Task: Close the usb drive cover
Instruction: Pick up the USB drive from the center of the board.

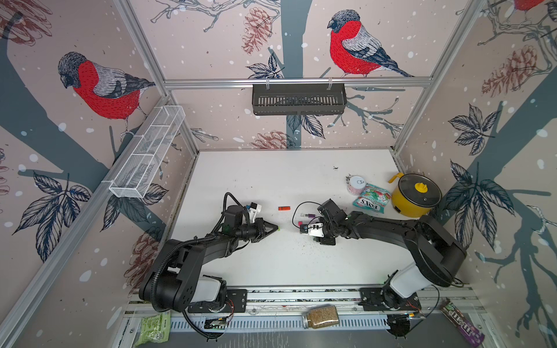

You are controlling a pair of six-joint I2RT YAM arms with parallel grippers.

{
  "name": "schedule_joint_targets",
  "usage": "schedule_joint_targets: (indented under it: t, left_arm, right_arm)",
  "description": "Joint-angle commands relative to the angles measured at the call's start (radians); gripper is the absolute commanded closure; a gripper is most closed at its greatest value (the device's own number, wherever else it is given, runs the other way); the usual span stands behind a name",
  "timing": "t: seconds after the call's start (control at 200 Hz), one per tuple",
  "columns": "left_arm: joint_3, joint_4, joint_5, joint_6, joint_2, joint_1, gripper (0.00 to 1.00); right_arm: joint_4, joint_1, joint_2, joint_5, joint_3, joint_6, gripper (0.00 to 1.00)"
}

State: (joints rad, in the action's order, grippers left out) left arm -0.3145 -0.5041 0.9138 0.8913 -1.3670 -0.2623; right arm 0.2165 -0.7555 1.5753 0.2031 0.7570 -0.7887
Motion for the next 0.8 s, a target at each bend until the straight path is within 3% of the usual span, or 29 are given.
schedule_joint_targets:
  t: [0.0,0.385,0.795]
  left_arm:
    - [-0.001,-0.007,0.005,-0.001,0.003,-0.001,0.95]
    - [0.000,-0.007,0.003,-0.001,0.006,0.000,0.95]
    - [0.002,-0.008,0.003,0.000,0.000,0.000,0.95]
  right_arm:
    - [0.053,0.001,0.005,0.007,-0.003,-0.005,0.64]
    - [0.096,0.004,0.031,0.052,0.023,0.018,0.70]
    - [0.114,0.030,0.014,0.038,0.010,0.022,0.64]
